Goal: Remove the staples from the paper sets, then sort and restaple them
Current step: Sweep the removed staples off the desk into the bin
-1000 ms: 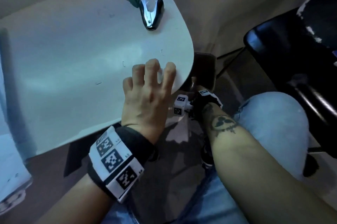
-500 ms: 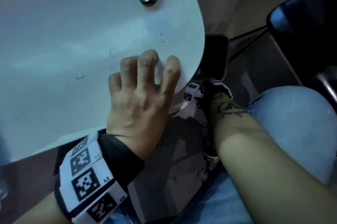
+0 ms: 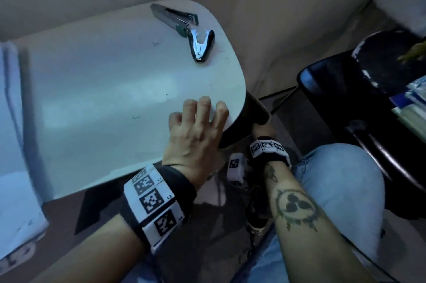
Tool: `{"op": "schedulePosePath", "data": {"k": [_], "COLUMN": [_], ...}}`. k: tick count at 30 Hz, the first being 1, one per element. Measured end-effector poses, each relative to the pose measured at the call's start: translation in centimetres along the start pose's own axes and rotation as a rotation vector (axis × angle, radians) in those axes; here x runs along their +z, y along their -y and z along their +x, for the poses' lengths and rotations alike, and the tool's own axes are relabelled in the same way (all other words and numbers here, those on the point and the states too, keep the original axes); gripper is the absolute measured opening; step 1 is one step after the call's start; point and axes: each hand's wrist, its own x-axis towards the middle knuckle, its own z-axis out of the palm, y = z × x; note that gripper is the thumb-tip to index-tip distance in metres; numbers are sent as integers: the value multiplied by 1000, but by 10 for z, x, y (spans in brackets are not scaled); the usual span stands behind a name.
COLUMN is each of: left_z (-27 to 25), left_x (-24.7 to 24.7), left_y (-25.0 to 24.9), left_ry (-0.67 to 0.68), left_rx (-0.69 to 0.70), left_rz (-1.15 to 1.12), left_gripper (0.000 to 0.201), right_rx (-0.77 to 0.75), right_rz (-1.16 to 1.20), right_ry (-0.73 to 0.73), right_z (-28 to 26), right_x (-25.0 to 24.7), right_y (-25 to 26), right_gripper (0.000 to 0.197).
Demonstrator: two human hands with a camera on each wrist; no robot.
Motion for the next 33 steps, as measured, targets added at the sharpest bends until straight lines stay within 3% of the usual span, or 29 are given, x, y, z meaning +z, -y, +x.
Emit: {"op": "schedulePosePath", "data": {"k": [2, 5, 7, 9, 11, 15, 19, 24, 29, 33], "left_z": [3, -1, -6, -15, -29, -47, -23, -18, 17, 55], "left_x": [-4, -19, -33, -45, -51, -44, -40, -50, -59, -40], "left_y": [3, 7, 17, 38, 61, 79, 61, 50, 122, 172], "left_ry": [77, 151, 155, 249, 390, 586, 635, 664, 816, 764], "left_rx": [19, -7, -152, -393, -531, -467, -441, -283, -422, -519], "left_rz": [-74, -291, -539, -706, -653, -369, -375, -409, -348, -303], "left_gripper": [34, 53, 70, 77, 73, 80, 86, 81, 78, 79], "right_rx": [-17, -75, -80, -97, -114, -204, -244, -268, -338, -344], "right_rz": [36, 38, 32, 59, 116, 255, 388, 555, 537, 598], "right_ry": [-32, -65, -73, -85, -84, -119, -128, -67, -79, -36], "right_z": [-17, -48, -71, -89, -107, -138, -154, -162, -167, -171], "right_x": [-13, -23, -29, -35, -39, -36, -30, -33, -46, -49], "right_y": [-1, -9, -13, -16, -19, -26, -40, -47, -54, -55], "right_gripper": [42, 44, 46, 46, 41, 33, 24, 21, 26, 27]}}
